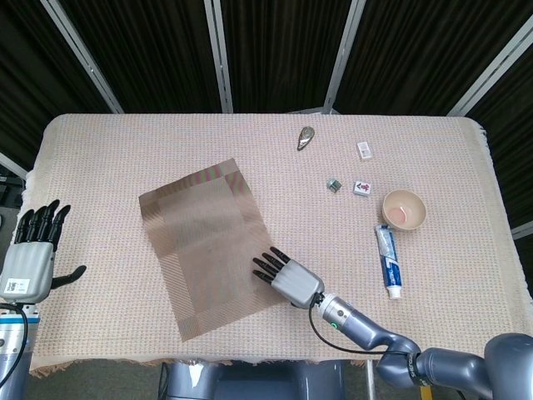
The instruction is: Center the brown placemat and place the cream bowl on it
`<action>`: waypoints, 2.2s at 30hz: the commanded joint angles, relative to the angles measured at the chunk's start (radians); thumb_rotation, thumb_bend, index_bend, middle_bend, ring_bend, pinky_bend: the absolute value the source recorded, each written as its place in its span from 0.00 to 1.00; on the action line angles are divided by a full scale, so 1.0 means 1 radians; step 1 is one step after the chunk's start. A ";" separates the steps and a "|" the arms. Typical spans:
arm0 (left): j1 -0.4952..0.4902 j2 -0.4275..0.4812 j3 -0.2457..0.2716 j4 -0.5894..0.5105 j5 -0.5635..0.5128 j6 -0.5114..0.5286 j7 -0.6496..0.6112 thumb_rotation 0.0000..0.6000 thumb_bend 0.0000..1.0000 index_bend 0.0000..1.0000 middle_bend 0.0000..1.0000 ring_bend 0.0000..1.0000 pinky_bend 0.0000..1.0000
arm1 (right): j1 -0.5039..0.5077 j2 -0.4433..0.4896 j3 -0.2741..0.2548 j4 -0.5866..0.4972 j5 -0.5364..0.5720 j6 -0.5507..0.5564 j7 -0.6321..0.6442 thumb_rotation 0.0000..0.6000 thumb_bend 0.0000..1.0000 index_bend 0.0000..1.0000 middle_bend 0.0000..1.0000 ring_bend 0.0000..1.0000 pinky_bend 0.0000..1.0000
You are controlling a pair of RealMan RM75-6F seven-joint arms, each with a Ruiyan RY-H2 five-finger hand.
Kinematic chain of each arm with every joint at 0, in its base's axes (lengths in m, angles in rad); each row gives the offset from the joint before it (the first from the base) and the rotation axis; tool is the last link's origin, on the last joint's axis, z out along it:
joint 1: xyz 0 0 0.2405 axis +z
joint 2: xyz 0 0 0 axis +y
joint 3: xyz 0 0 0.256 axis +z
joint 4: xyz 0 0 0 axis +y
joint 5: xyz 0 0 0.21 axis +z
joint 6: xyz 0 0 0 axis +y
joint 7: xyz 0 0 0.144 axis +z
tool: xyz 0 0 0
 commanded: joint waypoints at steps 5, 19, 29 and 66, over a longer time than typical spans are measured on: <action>0.002 0.006 0.000 -0.005 0.000 0.000 -0.008 1.00 0.00 0.00 0.00 0.00 0.00 | 0.015 -0.037 -0.002 0.020 0.022 0.006 -0.015 1.00 0.00 0.11 0.00 0.00 0.00; 0.006 0.018 0.003 -0.014 0.004 -0.001 -0.024 1.00 0.00 0.00 0.00 0.00 0.00 | 0.025 -0.072 -0.012 0.039 0.015 0.066 0.022 1.00 0.25 0.13 0.00 0.00 0.00; 0.007 0.021 0.008 -0.017 0.010 -0.004 -0.023 1.00 0.00 0.00 0.00 0.00 0.00 | 0.032 -0.065 -0.039 0.073 0.015 0.066 0.008 1.00 0.28 0.17 0.00 0.00 0.00; 0.014 0.033 0.024 -0.028 0.021 -0.011 -0.038 1.00 0.00 0.00 0.00 0.00 0.00 | -0.043 0.084 -0.212 0.050 -0.206 0.370 0.193 1.00 0.39 0.75 0.17 0.00 0.00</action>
